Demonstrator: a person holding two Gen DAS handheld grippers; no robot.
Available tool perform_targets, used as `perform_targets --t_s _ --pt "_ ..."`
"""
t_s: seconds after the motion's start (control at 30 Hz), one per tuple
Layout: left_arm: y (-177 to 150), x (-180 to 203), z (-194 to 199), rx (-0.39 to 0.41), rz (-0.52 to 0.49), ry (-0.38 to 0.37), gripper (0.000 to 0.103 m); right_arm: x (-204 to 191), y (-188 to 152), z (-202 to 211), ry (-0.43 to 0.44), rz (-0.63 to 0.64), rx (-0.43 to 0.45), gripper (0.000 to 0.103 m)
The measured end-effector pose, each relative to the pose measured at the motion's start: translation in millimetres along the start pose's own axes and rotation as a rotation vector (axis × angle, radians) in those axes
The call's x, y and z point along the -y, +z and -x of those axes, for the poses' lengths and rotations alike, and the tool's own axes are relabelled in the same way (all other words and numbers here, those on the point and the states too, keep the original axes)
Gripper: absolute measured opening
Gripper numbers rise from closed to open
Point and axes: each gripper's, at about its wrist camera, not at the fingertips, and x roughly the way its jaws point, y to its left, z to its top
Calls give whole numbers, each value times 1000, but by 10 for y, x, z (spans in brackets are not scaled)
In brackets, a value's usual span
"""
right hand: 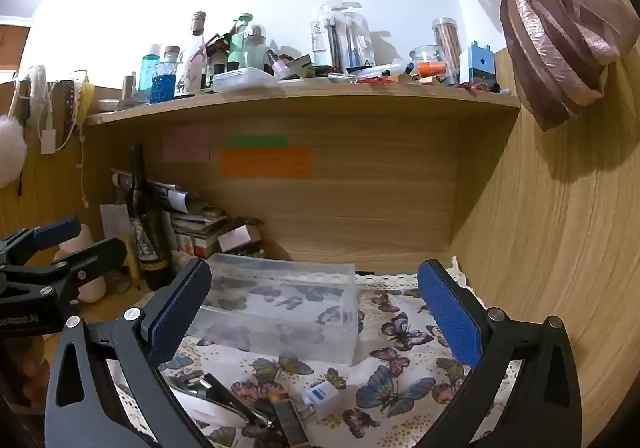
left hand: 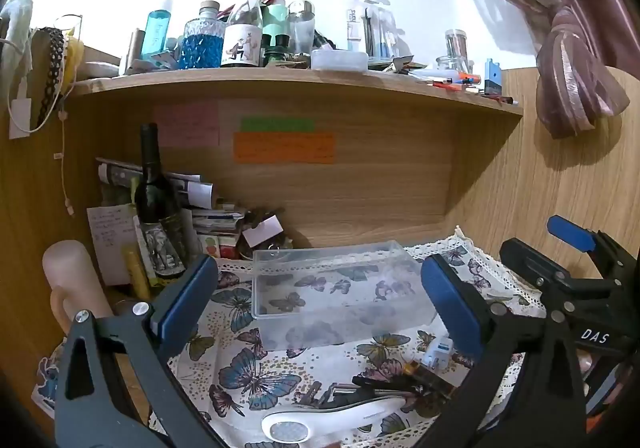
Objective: Organize rigid objects
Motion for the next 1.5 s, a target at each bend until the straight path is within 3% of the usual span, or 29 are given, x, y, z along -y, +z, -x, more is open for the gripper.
perform_targets --t_s 1.5 --pt "13 33 19 29 -6 -9 103 -56 33 -15 5 -1 3 103"
